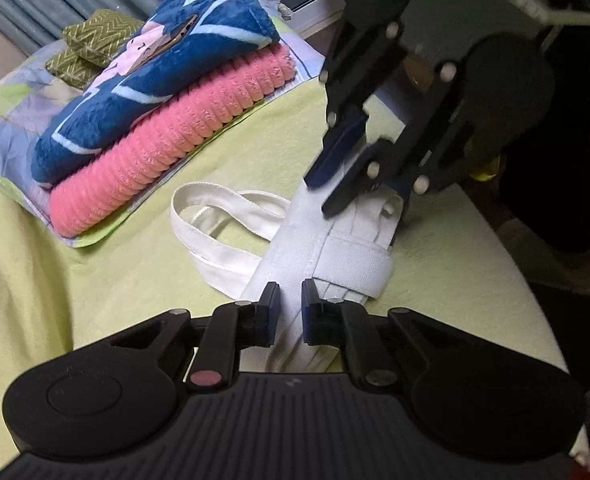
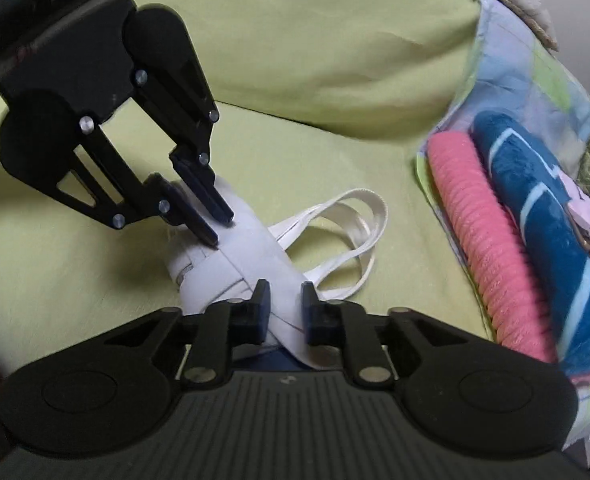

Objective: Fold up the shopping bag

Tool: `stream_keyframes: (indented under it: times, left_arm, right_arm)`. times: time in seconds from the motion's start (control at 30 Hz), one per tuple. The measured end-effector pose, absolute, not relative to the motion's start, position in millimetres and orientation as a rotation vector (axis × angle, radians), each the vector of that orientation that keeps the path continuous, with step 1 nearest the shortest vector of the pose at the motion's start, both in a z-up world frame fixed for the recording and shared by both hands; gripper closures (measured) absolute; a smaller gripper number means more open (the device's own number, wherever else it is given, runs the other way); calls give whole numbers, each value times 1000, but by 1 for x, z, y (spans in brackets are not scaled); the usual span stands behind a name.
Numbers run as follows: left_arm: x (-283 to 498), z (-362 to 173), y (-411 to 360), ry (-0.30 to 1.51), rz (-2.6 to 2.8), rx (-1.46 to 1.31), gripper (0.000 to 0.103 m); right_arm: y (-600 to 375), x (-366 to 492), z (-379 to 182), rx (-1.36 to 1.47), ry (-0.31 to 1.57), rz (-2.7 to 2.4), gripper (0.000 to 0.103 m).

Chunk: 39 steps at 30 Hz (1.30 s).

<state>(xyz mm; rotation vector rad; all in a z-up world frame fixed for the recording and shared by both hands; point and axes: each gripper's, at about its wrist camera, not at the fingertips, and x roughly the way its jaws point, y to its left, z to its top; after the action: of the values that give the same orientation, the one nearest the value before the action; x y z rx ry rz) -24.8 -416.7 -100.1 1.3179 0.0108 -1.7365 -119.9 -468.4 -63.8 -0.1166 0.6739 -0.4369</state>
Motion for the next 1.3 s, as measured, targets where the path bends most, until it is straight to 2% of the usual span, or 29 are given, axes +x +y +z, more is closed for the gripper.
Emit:
stream_keyframes:
  times: [0.2, 0.3, 0.37, 0.43, 0.53, 0.67, 0.83, 1.3]
  left_arm:
    - [-33, -108, -425, -73, -1681, 1328, 95]
    - [-46, -109, -412, -215, -1639, 1406, 92]
    - [-51, -111, -398, -298, -1627, 1456, 70]
    - [-53, -113, -387, -326, -1627, 1500, 55]
    - [-55, -123, -374, -398, -1596, 1577, 54]
    - [-56, -147, -374, -544, -1513, 1663, 43]
    - [-55, -177, -382, -662, -1459, 1728, 43]
    - [-56, -175, -390, -601, -1465, 1679, 43]
  right_arm:
    - [-496, -116, -69, 9, 721, -428, 88]
    - [-502, -125, -69, 77, 698, -402, 88]
    - [-503, -127, -75, 80, 684, -401, 88]
    - [-504, -130, -78, 88, 669, -402, 88]
    - [-513, -127, -80, 108, 662, -394, 88]
    - [-516, -125, -81, 114, 657, -392, 88]
    - [-517, -124, -82, 104, 652, -391, 88]
    - [-515, -119, -83, 33, 626, -395, 89]
